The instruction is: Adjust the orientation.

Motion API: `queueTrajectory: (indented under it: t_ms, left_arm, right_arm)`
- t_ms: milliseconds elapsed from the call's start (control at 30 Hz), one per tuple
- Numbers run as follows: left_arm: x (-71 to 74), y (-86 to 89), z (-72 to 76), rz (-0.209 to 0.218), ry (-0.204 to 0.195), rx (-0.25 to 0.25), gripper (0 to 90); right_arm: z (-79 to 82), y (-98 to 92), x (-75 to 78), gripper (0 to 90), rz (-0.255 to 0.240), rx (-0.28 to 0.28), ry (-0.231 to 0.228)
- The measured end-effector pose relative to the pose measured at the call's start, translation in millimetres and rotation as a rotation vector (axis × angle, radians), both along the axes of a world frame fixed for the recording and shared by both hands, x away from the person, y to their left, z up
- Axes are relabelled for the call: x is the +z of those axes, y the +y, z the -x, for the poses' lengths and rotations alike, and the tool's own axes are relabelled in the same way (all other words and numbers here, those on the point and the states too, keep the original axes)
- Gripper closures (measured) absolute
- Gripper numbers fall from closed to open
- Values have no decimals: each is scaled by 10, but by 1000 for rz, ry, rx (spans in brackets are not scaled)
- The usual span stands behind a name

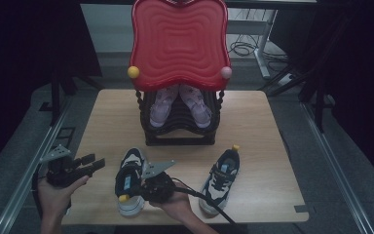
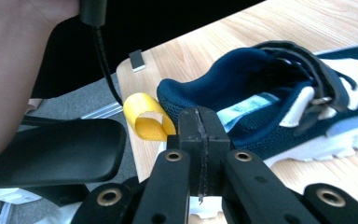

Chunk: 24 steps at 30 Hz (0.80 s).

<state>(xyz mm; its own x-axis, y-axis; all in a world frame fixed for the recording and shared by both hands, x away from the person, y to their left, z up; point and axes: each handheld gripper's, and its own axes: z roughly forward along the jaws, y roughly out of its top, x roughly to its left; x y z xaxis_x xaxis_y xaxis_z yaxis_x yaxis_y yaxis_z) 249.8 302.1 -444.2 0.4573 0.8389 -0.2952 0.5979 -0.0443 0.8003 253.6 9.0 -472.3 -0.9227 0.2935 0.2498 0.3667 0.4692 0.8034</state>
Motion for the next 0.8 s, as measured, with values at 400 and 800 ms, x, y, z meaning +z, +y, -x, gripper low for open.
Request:
queueTrajectory:
  t_ms: [400, 800]
  left_arm:
    - [-7, -3, 4, -1, 2, 0, 466]
    - [-18, 5, 5, 4, 5, 2, 465]
  right_arm:
    - [43, 214, -89, 893, -28, 18, 1]
    - [39, 426, -111, 893, -38, 25, -18]
